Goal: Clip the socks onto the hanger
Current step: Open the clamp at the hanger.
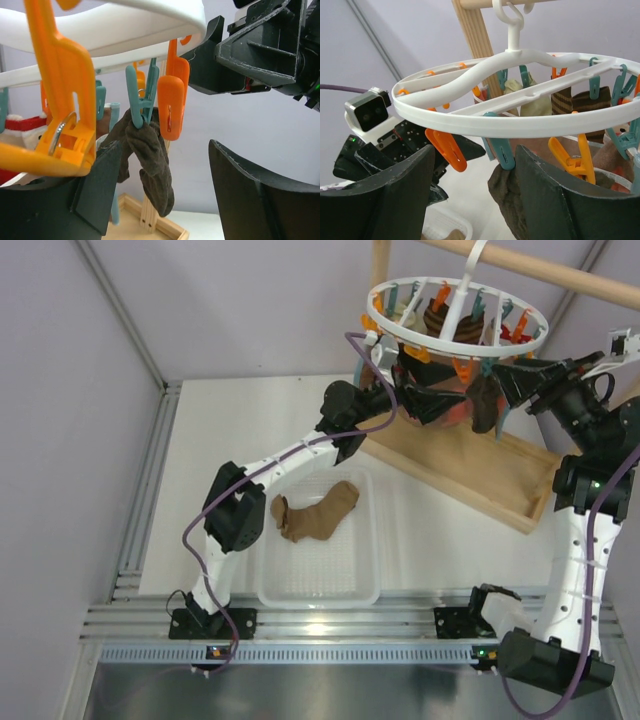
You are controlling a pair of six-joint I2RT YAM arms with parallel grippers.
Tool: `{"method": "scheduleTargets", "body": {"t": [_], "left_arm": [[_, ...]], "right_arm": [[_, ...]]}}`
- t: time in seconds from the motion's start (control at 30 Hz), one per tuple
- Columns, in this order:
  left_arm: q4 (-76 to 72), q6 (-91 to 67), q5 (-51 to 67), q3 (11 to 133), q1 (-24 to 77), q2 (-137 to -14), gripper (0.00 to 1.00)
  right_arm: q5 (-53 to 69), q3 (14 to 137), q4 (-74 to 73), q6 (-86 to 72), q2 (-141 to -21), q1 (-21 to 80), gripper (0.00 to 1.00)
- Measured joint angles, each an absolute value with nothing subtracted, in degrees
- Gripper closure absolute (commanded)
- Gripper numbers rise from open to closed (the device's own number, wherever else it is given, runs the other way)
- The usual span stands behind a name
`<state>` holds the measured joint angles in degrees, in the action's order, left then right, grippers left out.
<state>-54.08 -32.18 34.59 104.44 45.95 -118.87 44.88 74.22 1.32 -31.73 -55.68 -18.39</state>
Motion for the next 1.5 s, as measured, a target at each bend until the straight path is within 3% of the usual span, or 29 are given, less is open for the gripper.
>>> {"method": "scheduleTargets", "body": {"t": [0.13, 0.33, 0.47, 0.6, 0.63, 1.13, 1.5], "left_arm": [[-56.60, -33.15, 33.21, 108.16, 46.87, -122.13, 0.28], [-59.20, -33.63, 31.79, 111.57, 47.86, -124.29, 0.45], [-59.64, -32.73, 31.64, 111.92, 48.40, -124.29, 0.65], [-58.24, -30.39, 31.07, 112.01, 49.25, -124.29, 0.95], [-57.87, -30.02, 30.85, 112.03, 49.34, -124.29, 0.97], [-42.37, -18.46, 27.62, 112.03, 51.22, -121.21, 1.00], [-39.94, -16.27, 27.42, 112.03, 51.35, -120.57, 1.00]], "right_arm": [[45.12, 74.83, 2.37, -33.04, -56.45, -18.09, 0.36], [45.74, 74.83, 3.42, -33.67, -56.53, -17.61, 0.36], [45.65, 74.83, 3.31, -33.04, -56.53, -16.56, 0.38], [44.36, 74.83, 1.85, -30.15, -56.40, -14.55, 0.38], [43.94, 74.83, 1.45, -29.39, -56.36, -14.04, 0.38], [35.55, 75.07, -6.55, -13.91, -55.31, -3.99, 0.33], [27.29, 76.23, -10.79, -7.49, -56.40, -1.23, 0.36]]}}
